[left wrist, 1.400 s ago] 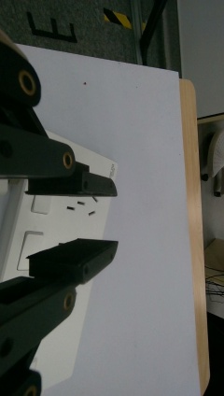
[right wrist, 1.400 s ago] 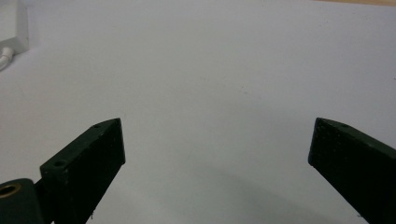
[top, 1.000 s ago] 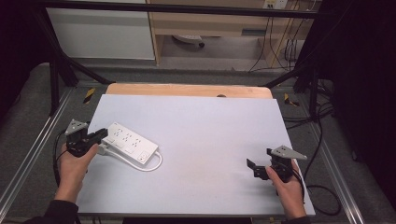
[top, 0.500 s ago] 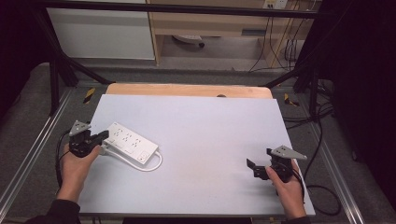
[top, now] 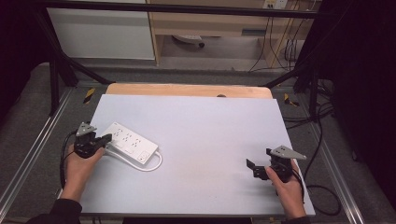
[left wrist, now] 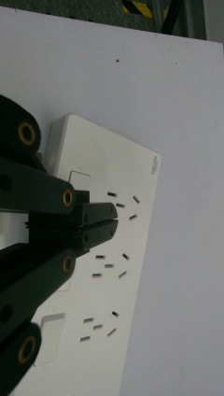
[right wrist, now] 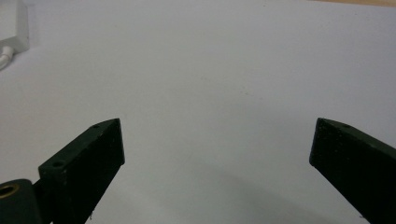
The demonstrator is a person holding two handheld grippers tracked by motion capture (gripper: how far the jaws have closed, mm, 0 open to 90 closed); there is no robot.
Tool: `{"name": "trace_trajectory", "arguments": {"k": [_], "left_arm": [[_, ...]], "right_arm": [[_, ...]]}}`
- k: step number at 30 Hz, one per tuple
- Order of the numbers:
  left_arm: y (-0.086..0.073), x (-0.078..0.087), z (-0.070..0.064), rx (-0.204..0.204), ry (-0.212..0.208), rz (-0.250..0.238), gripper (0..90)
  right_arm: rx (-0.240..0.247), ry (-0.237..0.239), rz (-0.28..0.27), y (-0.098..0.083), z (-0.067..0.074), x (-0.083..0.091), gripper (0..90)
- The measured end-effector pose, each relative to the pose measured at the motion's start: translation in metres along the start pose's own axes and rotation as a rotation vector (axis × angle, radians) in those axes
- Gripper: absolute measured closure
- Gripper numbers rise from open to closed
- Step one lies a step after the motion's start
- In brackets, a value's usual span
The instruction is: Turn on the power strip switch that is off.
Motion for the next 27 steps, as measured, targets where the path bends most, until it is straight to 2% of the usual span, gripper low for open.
{"name": "trace_trajectory", "arguments": {"k": [10, 27], "left_arm": [[-0.0045, -0.0069, 0.0007, 0.0, 0.001, 0.026, 90.0], [-0.0055, -0.0077, 0.0023, 0.004, 0.008, 0.025, 89.9]], "right_arm": [[0.005, 0.009, -0.003, -0.0002, 0.0005, -0.0004, 3.1], [0.009, 0.017, -0.003, -0.0005, 0.0017, 0.0001, 2.9]]}}
Point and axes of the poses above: each handheld gripper's, and its own axes: x roughly backward along the jaws, y roughly out of its top, z roughly to its left, the point moved 8 cm from there along -x, roughly forward along the jaws, and after that the axes turned 13 degrees about -y, right-handed, at the moved point
